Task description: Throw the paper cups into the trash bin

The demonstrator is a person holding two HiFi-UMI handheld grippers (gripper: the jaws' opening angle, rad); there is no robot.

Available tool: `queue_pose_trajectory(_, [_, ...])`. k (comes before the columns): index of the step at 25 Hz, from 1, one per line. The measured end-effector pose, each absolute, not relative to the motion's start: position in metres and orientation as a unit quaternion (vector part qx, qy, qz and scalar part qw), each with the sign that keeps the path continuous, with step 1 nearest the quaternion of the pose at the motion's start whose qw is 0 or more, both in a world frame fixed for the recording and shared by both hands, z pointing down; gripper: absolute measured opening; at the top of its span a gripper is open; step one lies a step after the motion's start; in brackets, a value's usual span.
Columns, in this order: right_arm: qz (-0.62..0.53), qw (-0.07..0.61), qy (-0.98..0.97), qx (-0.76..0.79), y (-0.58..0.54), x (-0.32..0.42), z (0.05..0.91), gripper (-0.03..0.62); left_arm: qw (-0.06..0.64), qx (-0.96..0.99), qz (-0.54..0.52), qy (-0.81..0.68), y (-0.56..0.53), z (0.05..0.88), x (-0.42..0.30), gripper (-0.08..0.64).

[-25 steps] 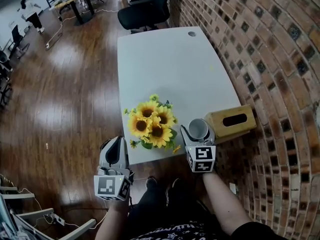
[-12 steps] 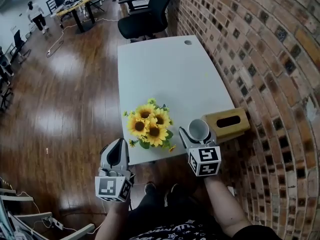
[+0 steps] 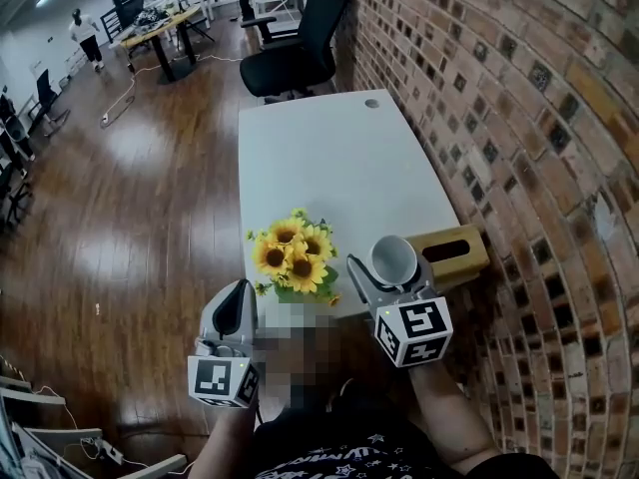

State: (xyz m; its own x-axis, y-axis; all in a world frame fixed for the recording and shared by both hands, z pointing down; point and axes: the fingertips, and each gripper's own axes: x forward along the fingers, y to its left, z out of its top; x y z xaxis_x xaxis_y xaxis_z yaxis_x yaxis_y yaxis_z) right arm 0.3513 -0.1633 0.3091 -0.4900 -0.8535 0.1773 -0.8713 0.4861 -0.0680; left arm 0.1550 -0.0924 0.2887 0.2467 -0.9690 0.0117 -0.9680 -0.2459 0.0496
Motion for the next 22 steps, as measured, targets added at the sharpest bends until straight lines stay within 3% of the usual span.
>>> queue_pose_trajectory(22, [0.025, 0.046, -0.908, 0.416, -0.127, 0.324, 0.272, 0.344, -0.024, 0.76, 0.005, -0.649, -0.07, 0.259, 0.151, 0.005])
